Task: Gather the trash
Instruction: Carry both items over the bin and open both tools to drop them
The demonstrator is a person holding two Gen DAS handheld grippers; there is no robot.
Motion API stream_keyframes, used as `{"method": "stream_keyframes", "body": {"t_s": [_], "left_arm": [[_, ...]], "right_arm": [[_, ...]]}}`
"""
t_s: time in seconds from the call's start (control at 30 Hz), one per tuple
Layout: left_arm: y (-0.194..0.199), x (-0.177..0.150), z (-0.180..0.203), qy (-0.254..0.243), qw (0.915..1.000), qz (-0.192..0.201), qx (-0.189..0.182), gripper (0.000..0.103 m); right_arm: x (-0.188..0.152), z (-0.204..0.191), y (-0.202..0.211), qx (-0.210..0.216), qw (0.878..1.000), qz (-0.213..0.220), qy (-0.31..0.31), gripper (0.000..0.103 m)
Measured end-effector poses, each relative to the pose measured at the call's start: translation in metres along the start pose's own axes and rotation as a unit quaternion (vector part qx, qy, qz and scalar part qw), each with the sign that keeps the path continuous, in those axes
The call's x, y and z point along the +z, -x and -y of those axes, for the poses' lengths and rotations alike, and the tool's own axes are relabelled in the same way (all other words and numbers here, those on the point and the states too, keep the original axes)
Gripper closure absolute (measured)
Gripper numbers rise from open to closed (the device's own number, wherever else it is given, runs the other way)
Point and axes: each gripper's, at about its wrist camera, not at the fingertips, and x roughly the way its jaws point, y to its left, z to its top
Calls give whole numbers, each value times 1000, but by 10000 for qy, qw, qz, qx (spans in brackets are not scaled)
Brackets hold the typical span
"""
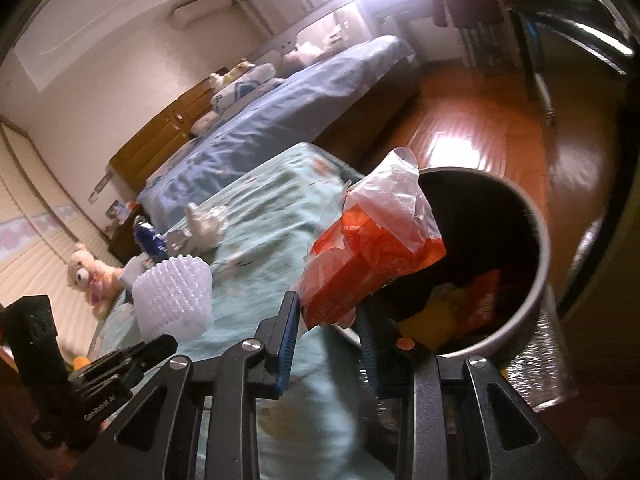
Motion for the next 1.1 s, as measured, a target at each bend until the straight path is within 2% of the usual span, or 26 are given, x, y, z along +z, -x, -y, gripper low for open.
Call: {"method": "stream_keyframes", "body": {"t_s": [0.4,1.1], "left_arm": [[-27,14,45,-378,9990,-150,-172,92],[-66,31,76,-622,9970,-413,-221,92]], "right_arm": [[0,34,5,-390,9992,-6,-82,74],[15,62,-6,-613,9979,-229,-6,73]]}}
